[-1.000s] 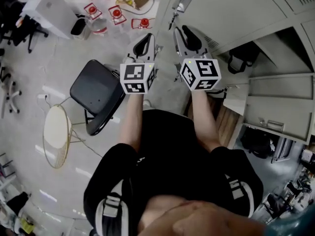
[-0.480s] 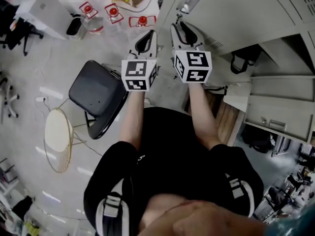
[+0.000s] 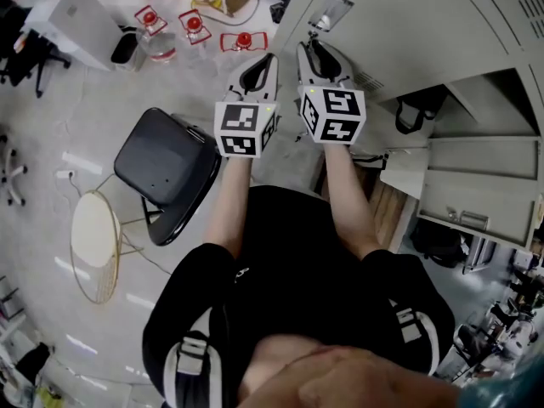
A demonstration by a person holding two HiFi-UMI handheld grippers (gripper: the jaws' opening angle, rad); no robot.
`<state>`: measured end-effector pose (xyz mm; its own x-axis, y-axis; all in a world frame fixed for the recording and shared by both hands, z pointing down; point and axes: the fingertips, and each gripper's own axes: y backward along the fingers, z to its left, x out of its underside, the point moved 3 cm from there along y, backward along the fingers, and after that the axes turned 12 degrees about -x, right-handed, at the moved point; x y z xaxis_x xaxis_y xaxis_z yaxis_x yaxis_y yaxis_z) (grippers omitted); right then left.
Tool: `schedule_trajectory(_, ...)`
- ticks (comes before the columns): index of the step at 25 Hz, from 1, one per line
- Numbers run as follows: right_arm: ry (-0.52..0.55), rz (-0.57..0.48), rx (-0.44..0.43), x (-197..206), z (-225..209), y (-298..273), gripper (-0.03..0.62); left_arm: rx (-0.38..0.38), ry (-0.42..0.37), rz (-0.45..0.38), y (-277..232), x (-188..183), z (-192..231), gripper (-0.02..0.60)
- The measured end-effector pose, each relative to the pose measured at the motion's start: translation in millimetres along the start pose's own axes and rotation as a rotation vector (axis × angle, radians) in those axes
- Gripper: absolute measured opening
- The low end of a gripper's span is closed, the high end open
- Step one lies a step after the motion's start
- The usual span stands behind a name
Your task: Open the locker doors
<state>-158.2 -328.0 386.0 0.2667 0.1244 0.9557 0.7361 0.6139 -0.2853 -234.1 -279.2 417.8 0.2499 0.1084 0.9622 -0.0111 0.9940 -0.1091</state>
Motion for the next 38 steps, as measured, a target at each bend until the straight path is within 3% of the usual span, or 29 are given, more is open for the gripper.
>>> schedule_trajectory(5,-0.023,-0.010,0.014,0,-2,0,0.079,-0.002,0.012,0.007,-3,3,2,0.011)
schedule_trajectory(13,-0.259,-0.085,-0.049,4,-6,4,0.066,0.001,0.008,0.005,1,2,0,0.011)
schedule_trajectory(19,-0.353,-0.131,-0.057,6,-6,4,0.060,-0.019,0.002,0.003,8,2,7,0.011)
schedule_trajectory(29,-0.634,-0.272,-0.133,10,-9,6,0.052,-0.029,-0.006,0.002,14,0,11,0.011)
schedule_trajectory(38,-0.961,-0.454,-0.267,14,-12,7,0.046,-0.063,0.001,-0.010,17,0,22,0.011)
